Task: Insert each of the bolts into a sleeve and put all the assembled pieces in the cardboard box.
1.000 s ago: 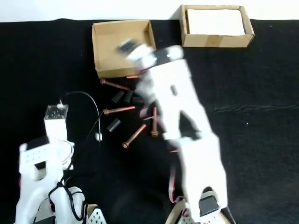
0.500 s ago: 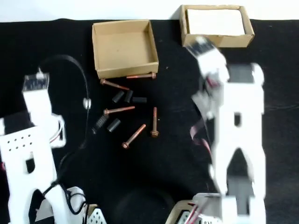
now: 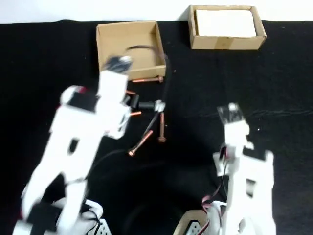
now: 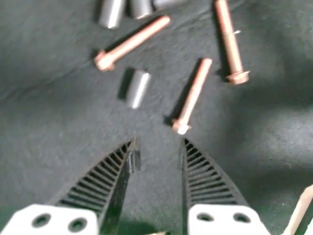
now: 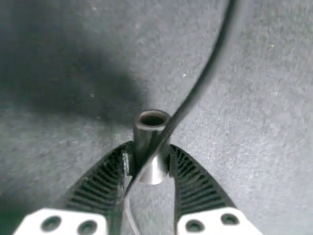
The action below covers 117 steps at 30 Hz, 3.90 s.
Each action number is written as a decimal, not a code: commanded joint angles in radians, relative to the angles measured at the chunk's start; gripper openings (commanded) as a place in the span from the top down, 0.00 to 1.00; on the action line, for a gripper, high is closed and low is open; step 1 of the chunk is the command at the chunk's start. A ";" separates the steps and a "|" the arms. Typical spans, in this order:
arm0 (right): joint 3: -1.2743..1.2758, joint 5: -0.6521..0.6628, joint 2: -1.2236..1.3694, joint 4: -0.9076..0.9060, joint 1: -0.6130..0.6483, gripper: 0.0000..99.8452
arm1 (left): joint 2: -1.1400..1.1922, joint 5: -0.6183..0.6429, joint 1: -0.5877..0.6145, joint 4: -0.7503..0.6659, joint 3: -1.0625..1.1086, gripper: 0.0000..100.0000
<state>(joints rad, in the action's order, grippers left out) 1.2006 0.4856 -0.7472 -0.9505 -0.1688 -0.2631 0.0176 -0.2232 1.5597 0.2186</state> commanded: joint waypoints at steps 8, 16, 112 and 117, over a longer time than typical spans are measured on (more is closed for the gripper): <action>0.180 -0.135 0.031 0.318 -0.059 0.99 | 0.453 0.199 -0.199 0.068 -0.449 0.86; 0.163 -0.181 0.117 0.352 -0.064 0.99 | 0.696 0.390 -0.303 0.074 -0.591 0.86; 0.163 -0.183 0.128 0.367 -0.062 0.99 | 1.167 1.467 -0.239 0.086 -1.056 0.78; 0.163 -0.183 0.128 0.367 -0.062 0.99 | 1.225 1.488 -0.177 0.046 -1.056 0.78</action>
<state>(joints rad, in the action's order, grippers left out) 1.3740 0.3122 -0.6383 -0.6007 -0.2225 0.9551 1.4968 -0.4457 1.6256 -0.8247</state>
